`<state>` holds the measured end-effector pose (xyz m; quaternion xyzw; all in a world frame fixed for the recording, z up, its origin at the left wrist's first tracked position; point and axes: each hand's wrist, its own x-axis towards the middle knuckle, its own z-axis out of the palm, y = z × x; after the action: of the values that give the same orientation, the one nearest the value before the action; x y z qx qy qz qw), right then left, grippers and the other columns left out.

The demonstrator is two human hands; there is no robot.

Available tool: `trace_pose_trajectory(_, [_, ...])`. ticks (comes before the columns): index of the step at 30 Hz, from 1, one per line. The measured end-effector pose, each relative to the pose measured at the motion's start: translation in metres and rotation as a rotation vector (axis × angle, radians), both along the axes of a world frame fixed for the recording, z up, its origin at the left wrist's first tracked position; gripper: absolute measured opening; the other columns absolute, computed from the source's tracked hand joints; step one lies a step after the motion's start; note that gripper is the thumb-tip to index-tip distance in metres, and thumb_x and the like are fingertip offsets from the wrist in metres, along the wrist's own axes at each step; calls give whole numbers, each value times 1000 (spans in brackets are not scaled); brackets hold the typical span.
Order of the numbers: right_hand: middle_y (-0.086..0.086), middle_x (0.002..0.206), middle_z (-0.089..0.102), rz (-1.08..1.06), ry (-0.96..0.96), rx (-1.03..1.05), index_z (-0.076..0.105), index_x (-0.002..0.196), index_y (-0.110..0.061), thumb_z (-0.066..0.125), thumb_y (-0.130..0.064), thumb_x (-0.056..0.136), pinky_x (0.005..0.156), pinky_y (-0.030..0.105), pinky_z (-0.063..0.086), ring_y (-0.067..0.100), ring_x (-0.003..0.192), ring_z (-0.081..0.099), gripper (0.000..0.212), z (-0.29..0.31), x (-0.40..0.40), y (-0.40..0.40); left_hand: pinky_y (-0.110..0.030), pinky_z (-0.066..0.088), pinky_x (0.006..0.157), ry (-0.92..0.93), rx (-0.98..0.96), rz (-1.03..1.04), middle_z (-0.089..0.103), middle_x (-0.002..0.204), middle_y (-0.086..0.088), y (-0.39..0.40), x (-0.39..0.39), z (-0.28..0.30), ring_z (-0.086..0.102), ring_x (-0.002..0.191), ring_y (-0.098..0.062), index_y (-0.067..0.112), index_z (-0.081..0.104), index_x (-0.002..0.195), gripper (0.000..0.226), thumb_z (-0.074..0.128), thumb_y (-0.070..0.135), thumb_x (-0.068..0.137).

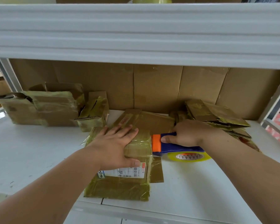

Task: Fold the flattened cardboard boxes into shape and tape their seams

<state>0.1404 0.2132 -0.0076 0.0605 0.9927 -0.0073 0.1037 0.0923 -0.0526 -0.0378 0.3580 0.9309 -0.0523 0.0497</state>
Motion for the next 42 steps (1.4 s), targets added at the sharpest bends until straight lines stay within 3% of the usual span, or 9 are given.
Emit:
trace_pose_trajectory(6, [-1, 115, 64, -112, -91, -195, 61, 123, -29, 49, -82, 78, 92, 36, 48, 19, 99, 60, 70, -1, -7, 1, -49, -6, 122, 10, -1, -5, -22, 161, 19, 1, -1, 0, -20, 149, -12, 46, -22, 149, 108, 34, 94, 70])
trace_pose_trajectory(12, [-1, 105, 62, -176, -163, -266, 64, 105, -29, 57, -78, 78, 96, 39, 46, 19, 96, 59, 56, 3, -13, 0, -49, -5, 122, 4, -15, -6, -22, 161, 18, 1, -1, 1, -19, 150, -13, 46, -22, 149, 110, 32, 95, 67])
trace_pose_trajectory(15, [0, 110, 62, -171, -166, -274, 65, 114, -27, 55, -77, 80, 99, 40, 45, 21, 98, 59, 62, 6, -12, -2, -48, -6, 122, 2, -7, -7, -21, 161, 18, 1, -1, 1, -18, 150, -12, 46, -22, 149, 112, 23, 97, 60])
trace_pose_trajectory(17, [-1, 108, 60, -152, -123, -259, 64, 113, -25, 53, -79, 80, 92, 36, 45, 20, 98, 58, 64, 6, -8, -2, -47, -6, 122, -4, 4, -7, -21, 161, 19, -1, 0, 2, -18, 150, -11, 47, -22, 149, 113, 21, 97, 58])
trace_pose_trajectory(21, [-4, 80, 58, -46, 18, -117, 54, 76, -28, 41, -80, 85, 65, 29, 40, 14, 76, 57, 55, 5, 10, 6, -46, -7, 122, -10, 21, -10, -26, 154, 25, -4, 1, 2, -20, 149, -10, 47, -22, 148, 113, 21, 98, 58])
trace_pose_trajectory(25, [-6, 71, 54, 58, 90, 21, 50, 76, -31, 34, -77, 89, 58, 26, 33, 9, 67, 52, 51, 8, 33, 14, -46, -6, 122, -6, 15, -9, -26, 156, 23, -3, 0, 0, -20, 149, -9, 46, -24, 148, 111, 29, 97, 65])
trace_pose_trajectory(34, [-2, 73, 62, 232, 49, 333, 65, 85, -22, 42, -81, 83, 72, 34, 56, 17, 69, 61, 64, 2, 12, -19, -46, -6, 122, 17, 28, -17, -27, 155, 22, -5, 2, 1, -19, 149, -10, 45, -23, 150, 116, 15, 99, 54])
trace_pose_trajectory(38, [-2, 74, 61, 95, 1, 162, 59, 76, -25, 39, -85, 81, 66, 32, 48, 15, 69, 58, 63, -13, 3, -7, -46, -7, 122, 25, 34, -14, -27, 156, 23, -8, 2, 0, -21, 148, -9, 45, -25, 149, 113, 20, 99, 60])
trace_pose_trajectory(42, [-3, 75, 63, 31, 104, 106, 63, 80, -25, 32, -89, 79, 72, 36, 55, 15, 71, 60, 71, -21, 3, 8, -48, -6, 122, 32, 2, -26, -25, 158, 21, -5, 0, 0, -19, 149, -11, 46, -29, 145, 109, 30, 96, 68])
